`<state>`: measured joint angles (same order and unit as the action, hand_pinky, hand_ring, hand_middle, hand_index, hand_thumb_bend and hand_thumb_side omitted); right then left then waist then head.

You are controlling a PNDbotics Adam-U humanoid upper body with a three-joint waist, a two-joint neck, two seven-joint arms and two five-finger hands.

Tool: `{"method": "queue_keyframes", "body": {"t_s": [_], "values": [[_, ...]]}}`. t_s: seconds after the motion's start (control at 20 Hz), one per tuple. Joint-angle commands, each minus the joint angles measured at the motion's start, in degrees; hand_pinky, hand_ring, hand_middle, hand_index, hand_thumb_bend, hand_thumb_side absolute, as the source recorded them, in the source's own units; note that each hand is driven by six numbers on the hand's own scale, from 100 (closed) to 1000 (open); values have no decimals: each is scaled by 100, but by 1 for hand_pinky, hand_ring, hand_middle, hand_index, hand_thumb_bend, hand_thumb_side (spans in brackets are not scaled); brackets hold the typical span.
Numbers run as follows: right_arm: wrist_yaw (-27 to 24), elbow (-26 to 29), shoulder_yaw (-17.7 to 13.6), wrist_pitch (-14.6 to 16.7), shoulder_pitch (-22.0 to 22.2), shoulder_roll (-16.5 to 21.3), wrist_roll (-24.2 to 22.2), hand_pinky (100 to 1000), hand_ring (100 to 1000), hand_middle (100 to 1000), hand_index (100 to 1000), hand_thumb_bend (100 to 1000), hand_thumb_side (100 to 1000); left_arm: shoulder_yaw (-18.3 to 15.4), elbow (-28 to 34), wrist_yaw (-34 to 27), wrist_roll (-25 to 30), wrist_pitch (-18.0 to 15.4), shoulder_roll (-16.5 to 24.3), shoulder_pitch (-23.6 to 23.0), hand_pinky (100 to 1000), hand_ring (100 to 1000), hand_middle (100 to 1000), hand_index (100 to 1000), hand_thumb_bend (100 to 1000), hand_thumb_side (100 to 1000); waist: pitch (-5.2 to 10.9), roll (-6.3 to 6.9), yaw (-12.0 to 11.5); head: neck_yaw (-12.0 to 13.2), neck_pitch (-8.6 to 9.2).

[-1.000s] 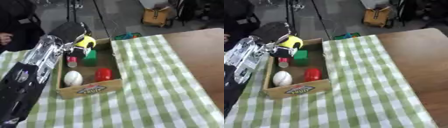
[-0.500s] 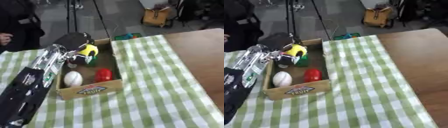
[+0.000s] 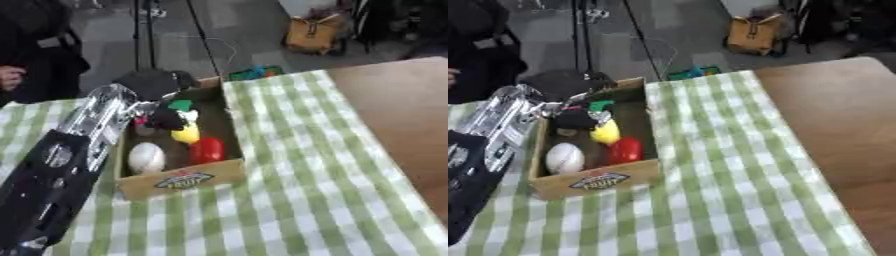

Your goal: Pick up objects on the table and place them in the box.

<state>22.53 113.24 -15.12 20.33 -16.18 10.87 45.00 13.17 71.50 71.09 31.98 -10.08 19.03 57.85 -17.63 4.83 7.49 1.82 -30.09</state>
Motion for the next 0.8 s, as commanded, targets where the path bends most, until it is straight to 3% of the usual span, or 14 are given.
{"method": "queue_keyframes", "body": {"t_s": [0.05, 0.4, 0.45, 0.5, 0.55, 0.7, 0.75, 0.8], "values": [[-41, 135, 10, 57, -69, 107, 5, 449, 442, 375, 472, 100, 636, -57, 139, 57, 80, 88, 120, 159, 547, 818, 944, 1000, 100, 1000, 95, -45, 11, 0, 54], [-44, 135, 9, 58, -67, 107, 3, 450, 443, 376, 472, 100, 639, -43, 204, 84, 225, 68, 135, 166, 528, 799, 892, 965, 100, 1000, 99, -52, 4, -17, 48], [-45, 135, 9, 59, -68, 107, 5, 451, 443, 377, 472, 100, 640, -55, 264, 68, 229, 60, 144, 169, 487, 775, 865, 931, 100, 1000, 100, -56, 1, -24, 41], [-45, 135, 6, 64, -70, 111, 11, 451, 443, 377, 472, 100, 640, -97, 482, 5, 202, 44, 183, 155, 487, 775, 865, 931, 100, 1000, 101, -64, -5, -39, 30], [-44, 135, 3, 68, -72, 115, 18, 452, 444, 378, 472, 100, 640, -138, 735, -81, 206, 33, 227, 129, 389, 721, 806, 868, 100, 1000, 100, -68, -9, -48, 19], [-35, 135, -17, 78, -70, 136, 53, 452, 445, 378, 473, 100, 640, -364, 2035, -668, 303, 15, 465, -55, 363, 707, 791, 855, 100, 1000, 98, -67, -36, -78, -21], [-32, 135, -19, 80, -69, 137, 60, 453, 446, 379, 473, 100, 637, -430, 2336, -859, 368, 53, 507, -85, 201, 630, 717, 819, 100, 1000, 101, -68, -45, -82, -33], [-28, 135, -29, 87, -66, 136, 74, 454, 447, 380, 473, 100, 637, -669, 2991, -1252, 61, 96, 568, -127, 169, 598, 680, 814, 100, 987, 114, -72, -95, -102, -60]]}}
